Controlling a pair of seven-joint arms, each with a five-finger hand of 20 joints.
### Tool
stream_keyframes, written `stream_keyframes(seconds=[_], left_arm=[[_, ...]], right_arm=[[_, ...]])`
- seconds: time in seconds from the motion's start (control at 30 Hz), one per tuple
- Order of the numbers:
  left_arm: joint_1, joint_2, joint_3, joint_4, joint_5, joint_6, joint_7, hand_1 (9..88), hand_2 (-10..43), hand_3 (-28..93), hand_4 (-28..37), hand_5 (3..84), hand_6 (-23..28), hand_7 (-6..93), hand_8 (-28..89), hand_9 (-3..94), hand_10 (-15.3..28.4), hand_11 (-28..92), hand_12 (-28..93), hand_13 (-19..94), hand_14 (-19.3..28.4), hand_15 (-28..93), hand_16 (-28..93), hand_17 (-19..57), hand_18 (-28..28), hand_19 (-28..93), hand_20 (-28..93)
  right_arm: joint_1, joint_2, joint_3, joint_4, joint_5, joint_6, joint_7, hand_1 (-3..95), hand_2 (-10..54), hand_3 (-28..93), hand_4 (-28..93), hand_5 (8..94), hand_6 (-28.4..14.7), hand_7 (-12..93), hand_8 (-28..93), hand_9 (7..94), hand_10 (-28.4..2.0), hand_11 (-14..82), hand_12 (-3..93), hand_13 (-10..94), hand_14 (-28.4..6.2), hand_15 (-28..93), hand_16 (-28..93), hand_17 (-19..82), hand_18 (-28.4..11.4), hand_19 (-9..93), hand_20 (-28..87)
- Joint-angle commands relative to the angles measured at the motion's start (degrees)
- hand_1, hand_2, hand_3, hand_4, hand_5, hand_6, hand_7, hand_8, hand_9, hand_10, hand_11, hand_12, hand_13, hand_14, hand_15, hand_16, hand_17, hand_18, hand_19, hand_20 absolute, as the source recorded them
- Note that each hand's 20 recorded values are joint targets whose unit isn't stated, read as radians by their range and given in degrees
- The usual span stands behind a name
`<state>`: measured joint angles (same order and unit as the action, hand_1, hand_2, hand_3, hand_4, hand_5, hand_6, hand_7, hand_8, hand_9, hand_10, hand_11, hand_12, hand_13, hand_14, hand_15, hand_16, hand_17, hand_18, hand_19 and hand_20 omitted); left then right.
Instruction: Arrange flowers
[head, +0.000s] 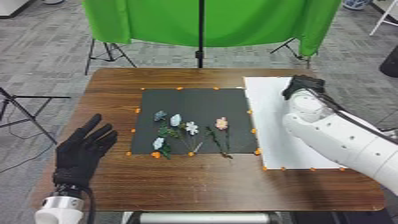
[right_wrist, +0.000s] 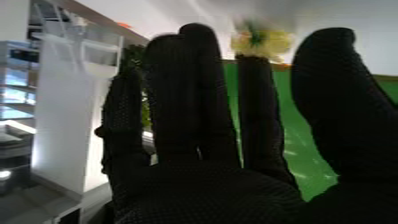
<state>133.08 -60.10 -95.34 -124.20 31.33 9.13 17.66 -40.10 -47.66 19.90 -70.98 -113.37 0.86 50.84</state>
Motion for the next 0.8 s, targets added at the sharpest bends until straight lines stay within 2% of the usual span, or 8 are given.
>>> stream_keyframes(seconds=[0.03,0.13,0.2,0.3,0.4,0.57,0.7,0.8], left_arm=[[-0.2,-0.85,-0.33,0.38,0.84,-1.45,-1.82,21.7,5.8,82,-25.8,36.7,8.9,11.1,-9,35.5,21.2,22,11,23,28.4,50,-9,-10.2,27.6,57,6],[-0.3,-1.39,-0.54,0.49,1.26,-2.14,-2.73,21.7,5.9,82,-25.8,36.6,8.9,11.2,-9,35.5,21.2,22,11,23,28.4,50,-9,-10.3,27.6,57,6],[-0.2,-1.38,-0.43,0.47,1.28,-2.05,-2.53,21.8,5.9,82,-25.9,36.7,8.9,11.1,-9,35.5,21.2,22,11,23,28.4,50,-9,-10.2,27.5,57,6],[0.4,-1.61,-0.62,0.26,1.32,-1.8,-2.42,21.7,5.9,82,-25.8,36.7,8.9,11.1,-9,35.5,21.2,22,11,23,28.4,50,-9,-10.2,27.5,57,6],[0.9,-1.95,-0.95,0.02,1.41,-1.57,-2.56,21.7,6.0,82,-25.8,36.8,8.9,11.1,-9,35.5,21.2,22,11,23,28.4,50,-9,-10.2,27.6,57,6],[1.2,-3.18,-1.38,0.05,1.78,-2.16,-3.7,21.7,6.0,82,-25.7,36.9,9.0,11.1,-9,35.5,21.2,22,11,24,28.4,50,-9,-10.2,27.5,57,6],[0.9,-3.52,-1.46,0.21,2.13,-2.68,-4.12,21.7,5.9,82,-25.9,36.8,9.0,11.2,-9,35.4,21.3,22,11,23,28.4,50,-9,-10.3,27.5,57,6],[1.3,-3.45,-1.76,-0.07,1.99,-2.11,-3.5,21.6,5.9,82,-25.8,36.8,9.0,11.3,-9,35.4,21.3,22,11,23,28.4,50,-9,-10.4,27.5,57,6]], right_arm=[[1.5,0.8,-3.5,1.1,-5.2,3.9,-0.4,43.8,-9.5,72,-28,71.7,7.1,14,-8,74.7,-7.8,22.3,15.8,65,-7.3,66,15,20,-22.6,76,41],[1.7,0.6,-5.2,1.6,-7.7,5.5,-0.5,50.3,-9.5,64,-28,80.6,7.1,12,-4,82.2,-5.4,15.2,23.3,69,-5.9,66,17,22,-21.6,77,41],[1.2,0.8,-5.2,1.4,-8.5,5.5,-0.7,52.6,-9.5,63,-28,84.4,7.7,13,-3,87.1,-4.7,11.9,27.6,71,-4.7,66,18,23,-20.9,78,41],[0.5,1.9,-5.5,0.3,-9.9,7.5,-1.3,56.1,-9.5,61,-28,87.2,6.5,12,-1,91.3,-4.5,11.5,30.7,73,-3.4,68,20,25,-19.5,79,40],[0.2,3.8,-6.4,-2.4,-10.7,12.1,-1.0,56.8,-9.5,61,-28,88.2,6.1,13,0,92.9,-4.8,12.7,31.5,74,-3.1,68,20,26,-18.6,81,40],[-1.7,7.2,-5.3,-11.7,-12.1,19.4,1.5,55.2,-9.5,65,-28,88.8,5.3,13,0,93.4,-5.3,14.7,31.1,75,-3.0,69,20,27,-18.3,82,40],[-6.7,10.6,-2.6,-22.0,-15.8,23.7,2.3,54.3,-9.5,67,-28,89.1,4.7,13,0,93.5,-5.8,15.7,30.9,76,-3.1,69,20,27,-18.8,83,40],[-14.2,10.6,2.8,-29.1,-16.7,26.5,2.6,53.6,-9.5,69,-28,89.2,4.5,13,0,93.6,-5.9,16.2,30.6,76,-3.1,69,20,26,-18.6,84,39]])
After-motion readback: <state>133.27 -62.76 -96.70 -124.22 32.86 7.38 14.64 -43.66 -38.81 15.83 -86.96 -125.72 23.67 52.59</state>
